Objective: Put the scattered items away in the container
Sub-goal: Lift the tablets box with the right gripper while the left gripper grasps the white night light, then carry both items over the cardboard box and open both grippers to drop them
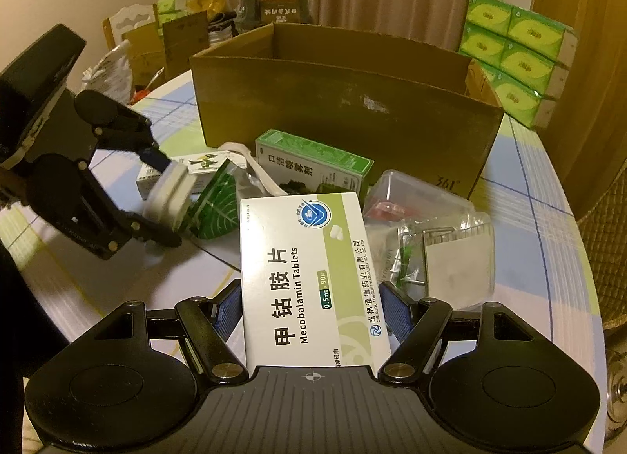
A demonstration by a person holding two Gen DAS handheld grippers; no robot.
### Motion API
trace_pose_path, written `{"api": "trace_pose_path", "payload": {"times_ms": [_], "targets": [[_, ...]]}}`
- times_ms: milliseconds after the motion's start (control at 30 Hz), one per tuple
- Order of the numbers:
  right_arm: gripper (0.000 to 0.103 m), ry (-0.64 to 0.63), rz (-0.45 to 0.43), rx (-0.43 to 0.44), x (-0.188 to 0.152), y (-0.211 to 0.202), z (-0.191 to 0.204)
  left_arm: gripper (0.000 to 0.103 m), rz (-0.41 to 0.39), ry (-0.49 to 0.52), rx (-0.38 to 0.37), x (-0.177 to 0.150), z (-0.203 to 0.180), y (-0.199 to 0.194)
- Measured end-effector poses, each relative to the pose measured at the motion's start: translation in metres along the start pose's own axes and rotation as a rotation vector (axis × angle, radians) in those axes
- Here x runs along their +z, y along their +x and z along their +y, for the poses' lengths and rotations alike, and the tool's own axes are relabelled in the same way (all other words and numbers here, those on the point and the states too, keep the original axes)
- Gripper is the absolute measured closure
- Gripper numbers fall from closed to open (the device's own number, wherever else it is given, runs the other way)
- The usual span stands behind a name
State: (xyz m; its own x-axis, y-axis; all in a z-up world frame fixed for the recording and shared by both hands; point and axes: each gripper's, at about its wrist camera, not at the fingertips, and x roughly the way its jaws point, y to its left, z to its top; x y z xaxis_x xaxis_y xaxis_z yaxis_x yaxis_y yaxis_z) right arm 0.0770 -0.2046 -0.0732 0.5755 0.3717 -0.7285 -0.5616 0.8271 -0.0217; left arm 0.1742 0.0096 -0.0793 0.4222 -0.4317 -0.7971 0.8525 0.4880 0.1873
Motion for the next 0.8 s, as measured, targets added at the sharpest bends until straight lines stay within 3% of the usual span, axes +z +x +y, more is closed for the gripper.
{"api": "trace_pose_path", "payload": {"times_ms": [267,567,800], "targets": [[0.033,0.016,-0.025,-0.014,0.001,-0.014,0.001,0.042,-0.007,-0.111,0.014,-0.002,-0.017,-0.013],[0.033,0.029,-0.064,-0.028,0.009,-0.026,-0.004,0.042,-0.031,-0.164,0.058,0.006,-0.017,-0.035],[0.033,0.025,-0.138,-0.035,0.042,-0.030,-0.012,0.042,-0.060,-0.207,0.121,0.027,0.000,-0.054]]}}
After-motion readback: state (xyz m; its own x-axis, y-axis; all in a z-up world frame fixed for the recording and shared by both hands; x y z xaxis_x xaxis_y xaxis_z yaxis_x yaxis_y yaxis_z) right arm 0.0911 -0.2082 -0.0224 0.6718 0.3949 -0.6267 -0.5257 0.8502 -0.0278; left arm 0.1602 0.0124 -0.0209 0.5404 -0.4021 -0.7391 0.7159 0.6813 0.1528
